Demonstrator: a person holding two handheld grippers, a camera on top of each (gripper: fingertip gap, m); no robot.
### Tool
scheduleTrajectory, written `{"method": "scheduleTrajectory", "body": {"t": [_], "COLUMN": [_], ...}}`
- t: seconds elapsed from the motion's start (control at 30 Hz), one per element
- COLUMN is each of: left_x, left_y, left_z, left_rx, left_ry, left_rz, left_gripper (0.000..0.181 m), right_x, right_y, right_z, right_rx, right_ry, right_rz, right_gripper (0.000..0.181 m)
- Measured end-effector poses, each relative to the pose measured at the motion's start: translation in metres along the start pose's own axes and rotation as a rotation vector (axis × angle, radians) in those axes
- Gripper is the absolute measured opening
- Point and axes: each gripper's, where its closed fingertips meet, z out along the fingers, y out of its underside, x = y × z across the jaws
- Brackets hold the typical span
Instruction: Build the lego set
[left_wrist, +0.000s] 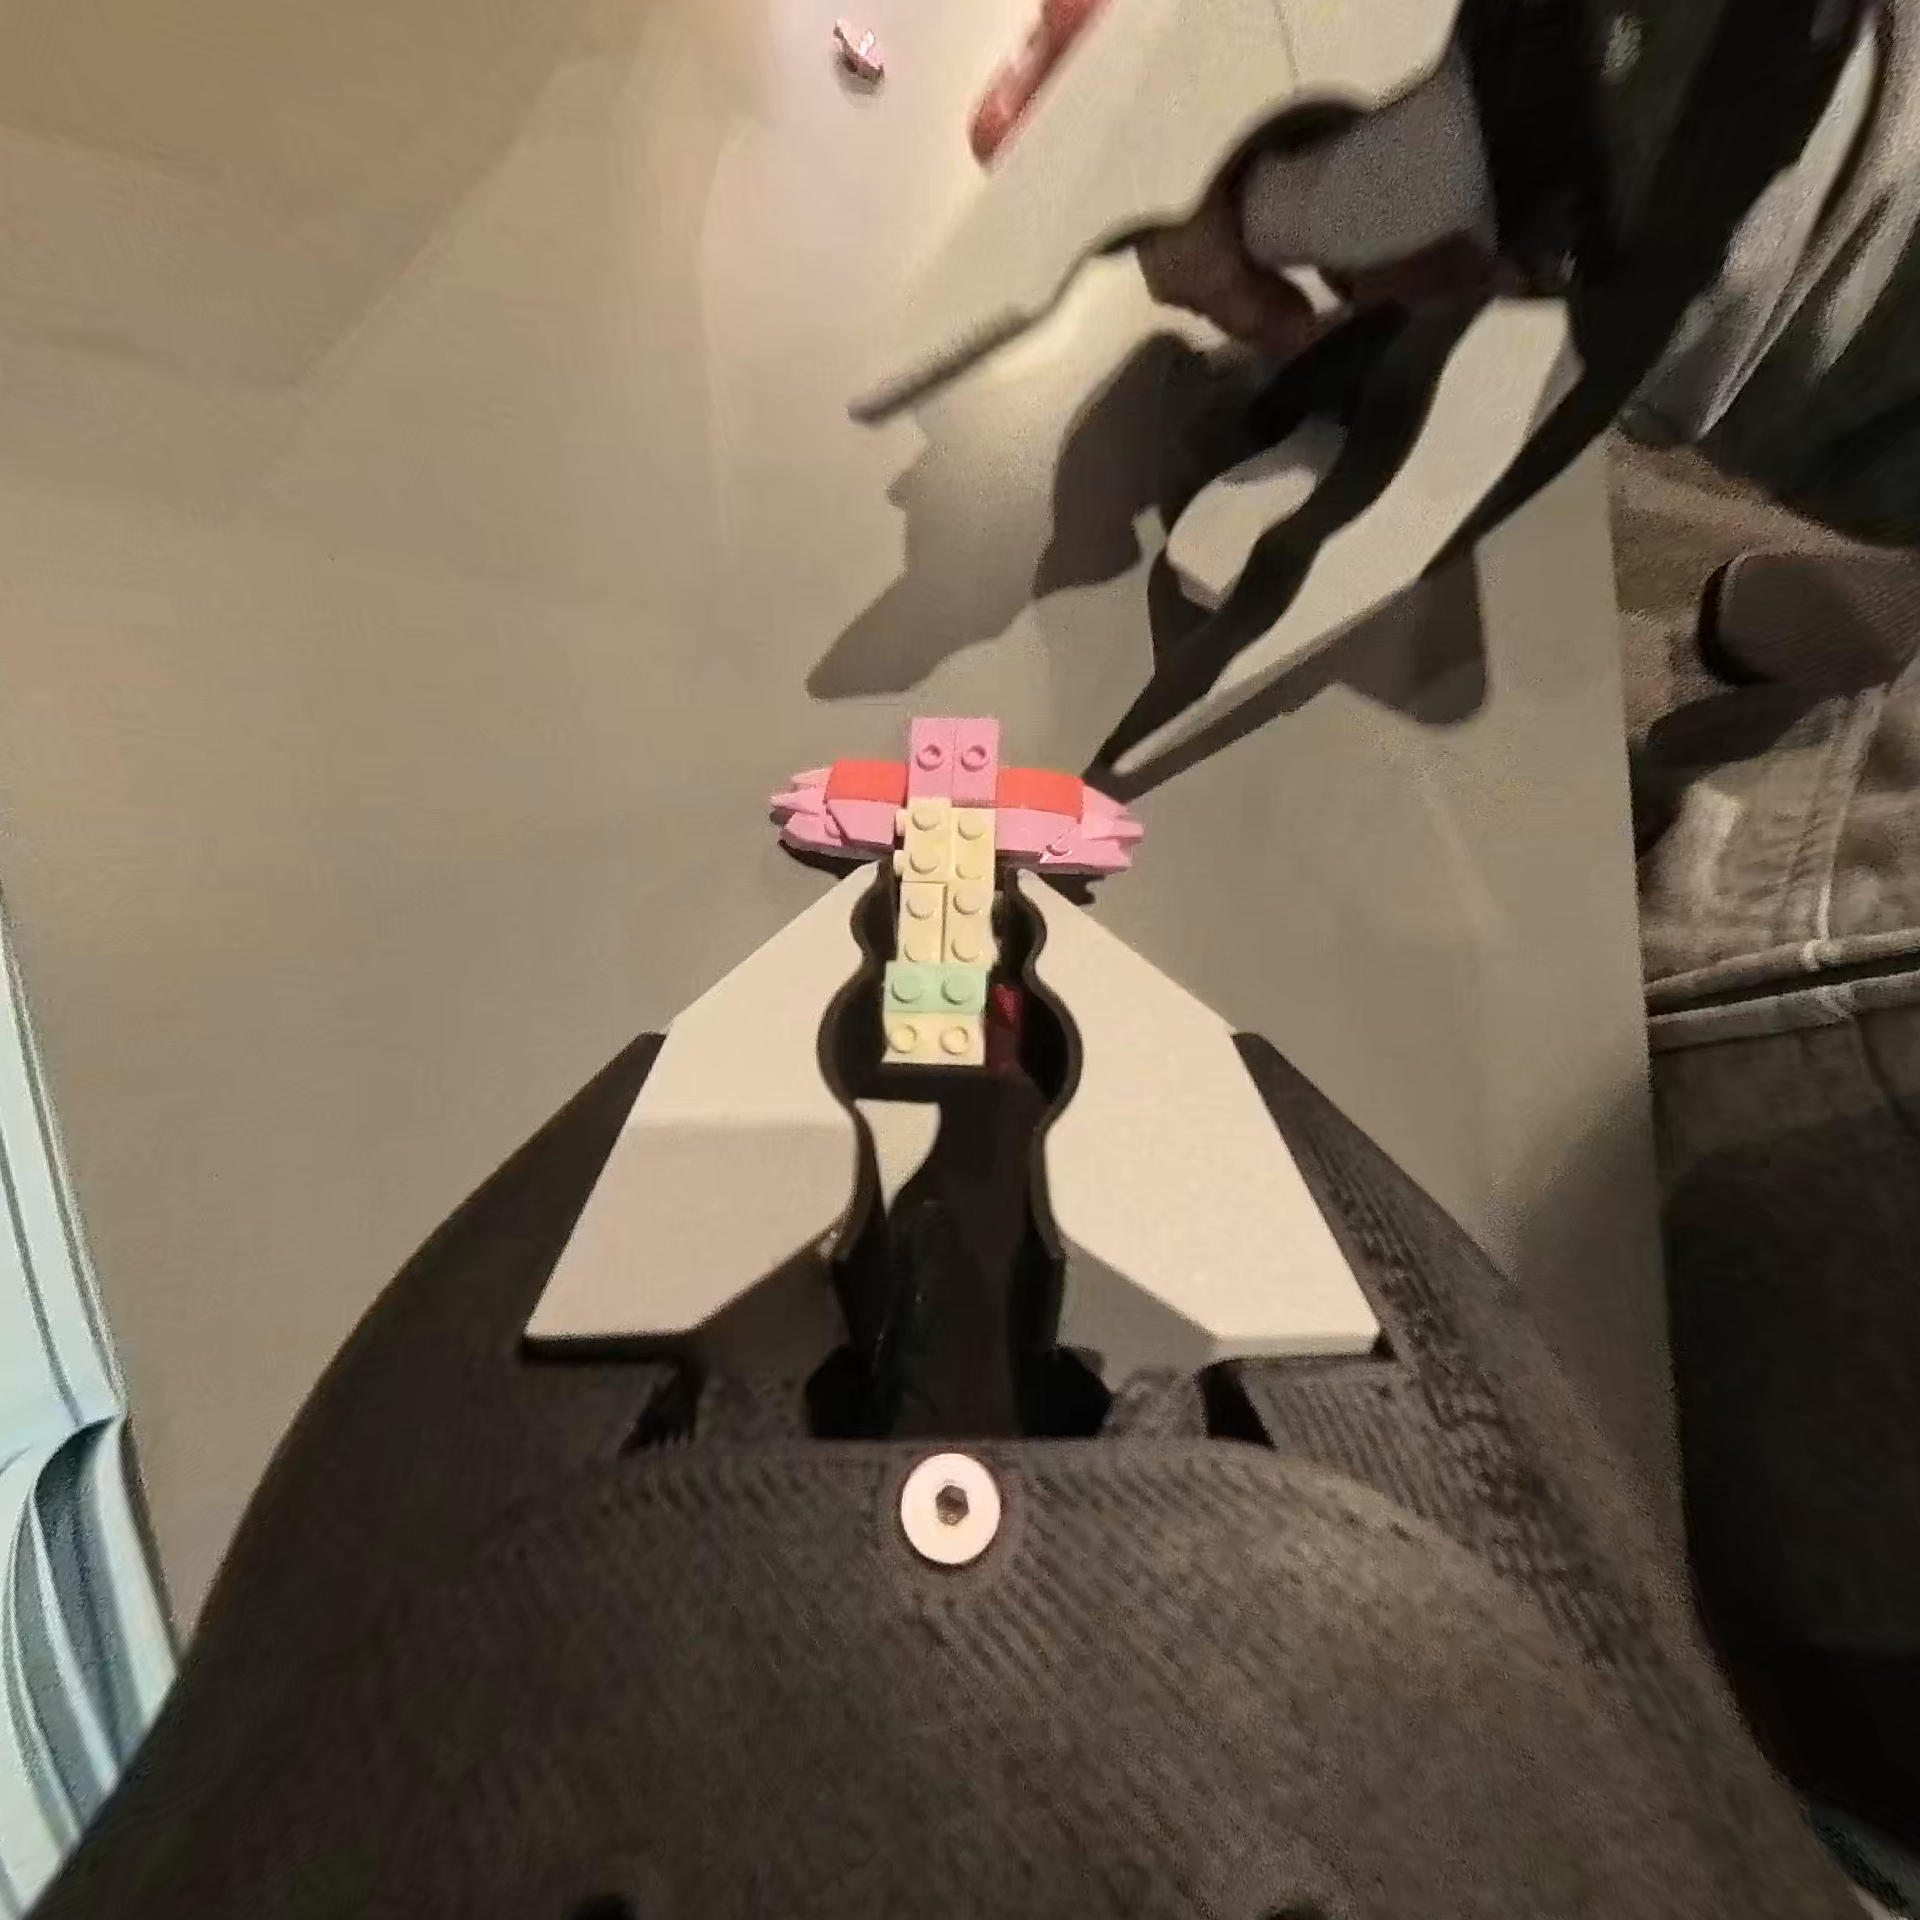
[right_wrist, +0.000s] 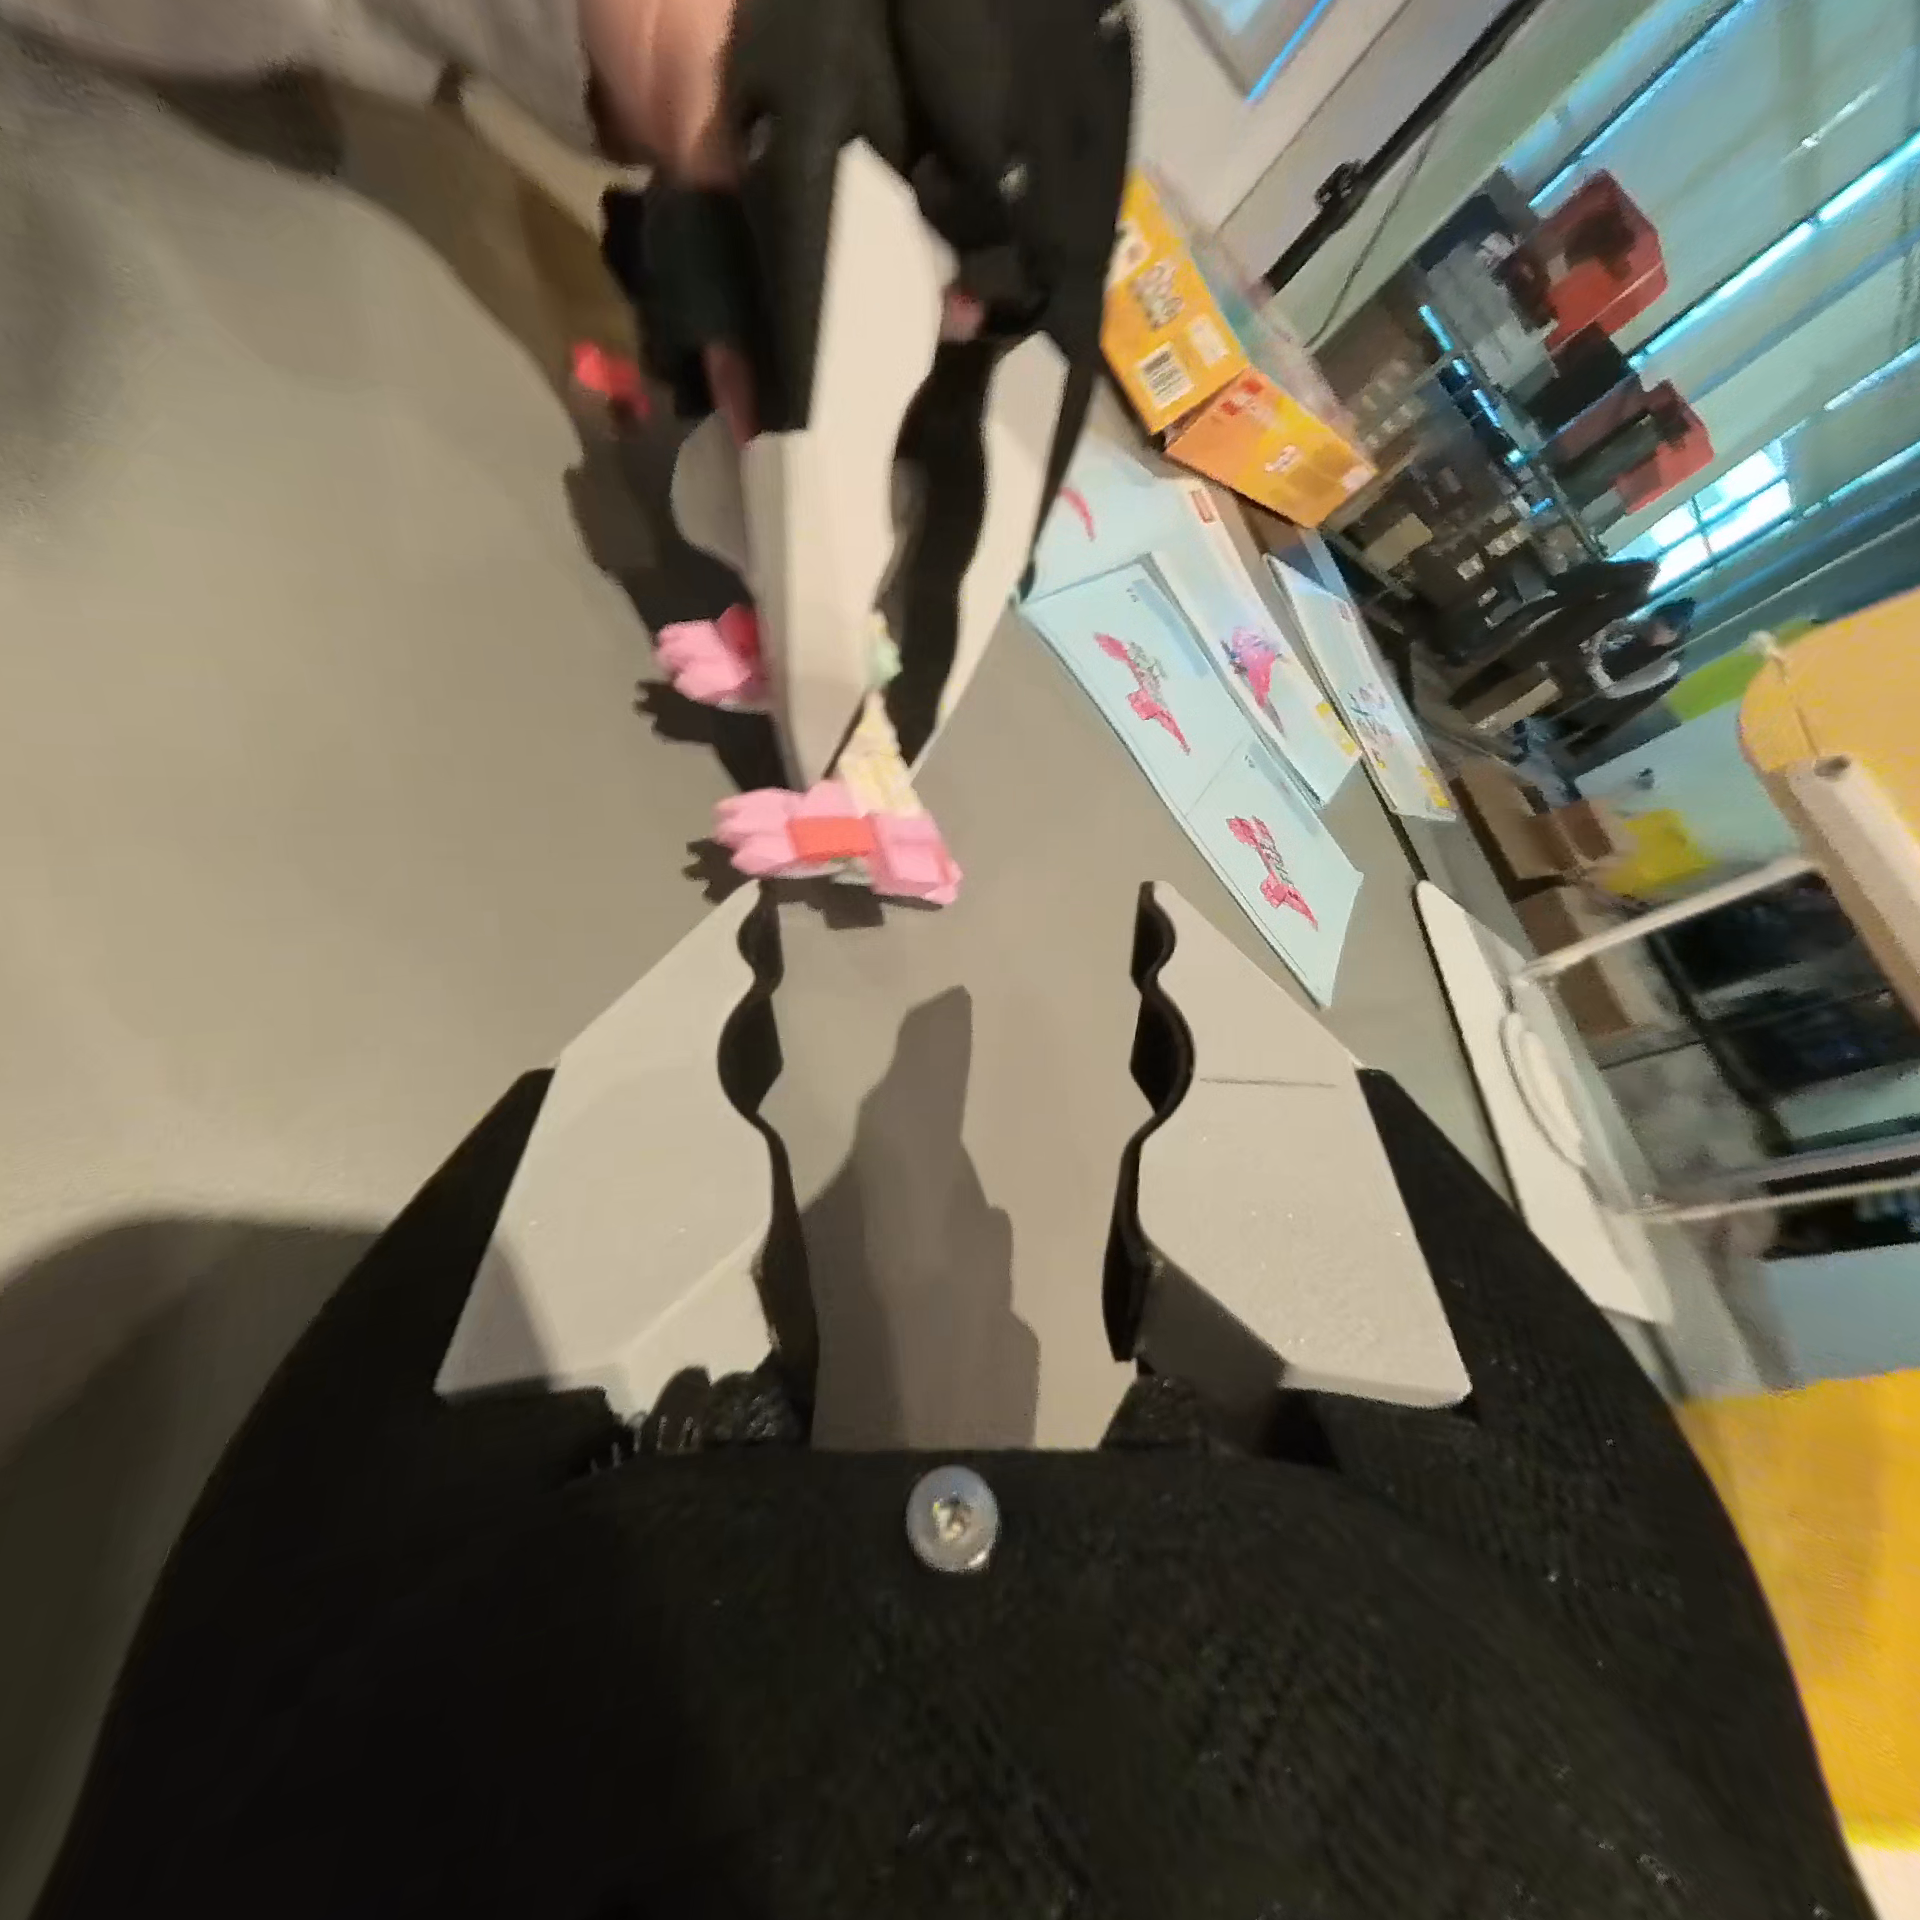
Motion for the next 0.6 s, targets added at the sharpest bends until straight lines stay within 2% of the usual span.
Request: {"method": "scheduleTrajectory", "body": {"t": [0.23,0.4,0.53,0.6], "left_x": [0.005,0.008,0.011,0.019], "left_y": [0.005,0.004,0.001,-0.008], "left_z": [0.012,0.014,0.015,0.007], "left_rx": [-0.077,-0.063,-0.028,0.067], "left_ry": [-0.08,-0.085,-0.098,-0.091], "left_rz": [0.146,0.123,0.111,0.119], "left_gripper": [0.019,0.02,0.042,0.064], "right_x": [0.036,0.051,0.061,0.064], "right_y": [-0.015,-0.016,-0.013,-0.01], "right_z": [-0.018,-0.025,-0.031,-0.031], "right_rx": [0.186,0.237,0.251,0.255], "right_ry": [0.099,0.195,0.263,0.276], "right_rz": [0.249,0.267,0.281,0.301], "right_gripper": [0.064,0.064,0.064,0.064]}}
